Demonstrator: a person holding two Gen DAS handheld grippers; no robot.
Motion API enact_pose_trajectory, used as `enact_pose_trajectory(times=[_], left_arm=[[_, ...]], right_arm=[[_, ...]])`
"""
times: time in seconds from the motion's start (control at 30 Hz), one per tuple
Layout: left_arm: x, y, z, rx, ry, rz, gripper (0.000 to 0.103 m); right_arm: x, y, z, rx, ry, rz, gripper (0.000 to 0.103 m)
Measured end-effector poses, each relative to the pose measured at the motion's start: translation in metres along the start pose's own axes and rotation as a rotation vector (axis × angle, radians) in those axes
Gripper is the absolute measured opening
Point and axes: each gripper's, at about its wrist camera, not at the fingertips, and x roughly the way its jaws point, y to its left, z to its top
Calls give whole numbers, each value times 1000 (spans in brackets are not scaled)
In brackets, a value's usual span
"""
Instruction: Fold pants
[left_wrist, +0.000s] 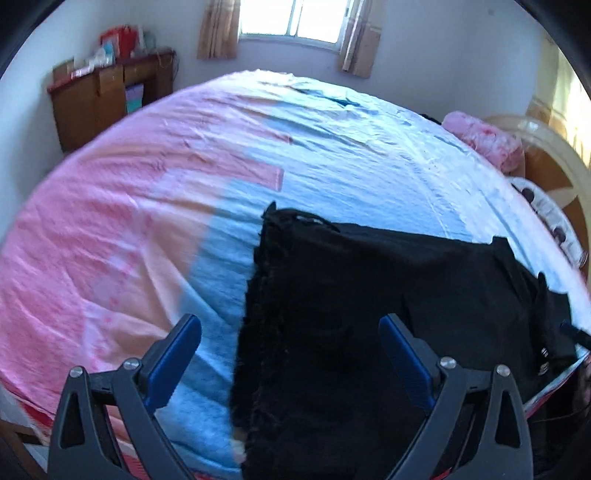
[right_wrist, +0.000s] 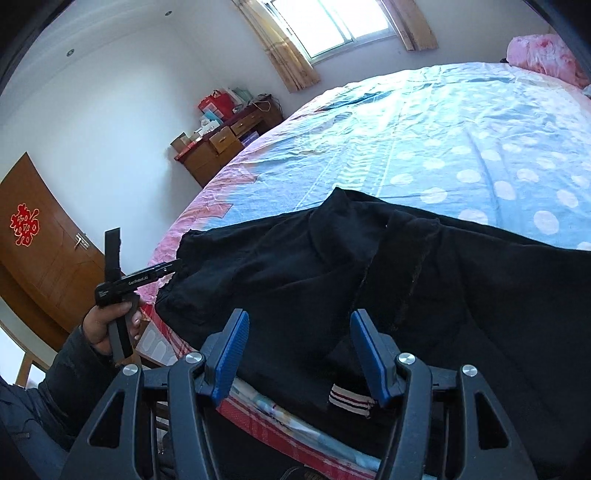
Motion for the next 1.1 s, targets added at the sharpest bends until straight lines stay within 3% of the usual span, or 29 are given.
enact_pose_trajectory(times=[0.13,0.3,0.37,0.4,0.43,0.53,0.63,0.73,0.87,0.93,1.1], left_arm=[[15,-2,-1,6,29,-34,89],[23,0,-2,19,39,-72,88],[21,-5,-2,46,44,-99,67],[17,-8,-2,53,48,-132,46],[13,-12,-1,57,47,-122,37],[2,-26,-1,125,25,-74,29],[-7,-20,3,64,6,-108,20],[-30,-20,7,-11,-43,-205,12],[-58,-41,15,-34,-85,-359,12],[-70,-56,20,-59,-84,-469,12],[-92,-120,32,-18,-78,-645,12]], right_arm=[[2,0,-1,-2,1,-11,59],[8,-1,-1,10,8,-4,59],[12,0,-2,10,11,0,59],[14,0,-2,10,13,1,59],[15,0,-3,11,12,2,59],[12,0,-3,15,-2,6,59],[7,-3,-3,29,-25,5,59],[-3,-6,-2,34,-49,-14,59],[-14,-19,-4,69,-68,-59,59],[-19,-29,-6,104,-71,-82,59],[-43,-52,-11,171,-120,-138,59]])
